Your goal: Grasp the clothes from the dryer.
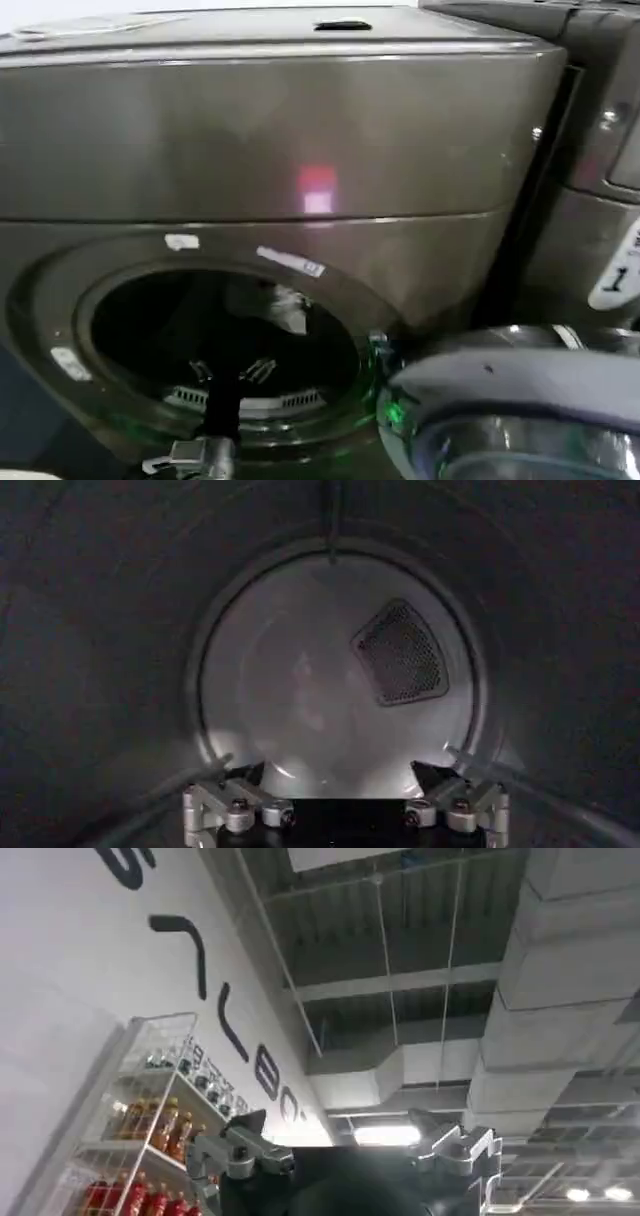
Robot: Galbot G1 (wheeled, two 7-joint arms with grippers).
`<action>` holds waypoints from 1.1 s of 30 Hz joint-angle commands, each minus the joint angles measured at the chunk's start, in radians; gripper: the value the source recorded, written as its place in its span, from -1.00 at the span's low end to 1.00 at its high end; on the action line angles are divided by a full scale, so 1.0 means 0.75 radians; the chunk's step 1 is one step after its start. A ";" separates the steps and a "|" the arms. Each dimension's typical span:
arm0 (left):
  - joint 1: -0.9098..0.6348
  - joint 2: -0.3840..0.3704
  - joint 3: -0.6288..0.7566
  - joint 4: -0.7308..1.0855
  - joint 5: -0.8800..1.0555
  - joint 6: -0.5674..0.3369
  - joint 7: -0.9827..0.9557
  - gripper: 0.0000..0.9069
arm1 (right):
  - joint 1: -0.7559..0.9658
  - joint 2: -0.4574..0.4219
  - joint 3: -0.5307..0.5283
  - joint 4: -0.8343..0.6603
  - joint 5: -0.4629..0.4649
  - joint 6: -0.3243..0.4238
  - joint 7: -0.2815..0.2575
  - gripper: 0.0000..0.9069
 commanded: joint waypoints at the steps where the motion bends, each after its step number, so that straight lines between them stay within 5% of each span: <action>1: 0.000 0.001 0.004 0.004 0.000 -0.002 0.001 1.00 | -0.001 0.005 0.002 0.005 0.004 0.002 0.004 1.00; 12: -0.077 -0.007 0.001 0.054 -0.030 -0.011 0.022 1.00 | -0.029 0.020 0.024 0.005 0.000 -0.004 0.020 1.00; 33: -1.039 -0.117 -0.041 0.935 -0.183 0.087 0.145 1.00 | -0.060 0.018 0.078 -0.008 -0.060 -0.079 0.009 1.00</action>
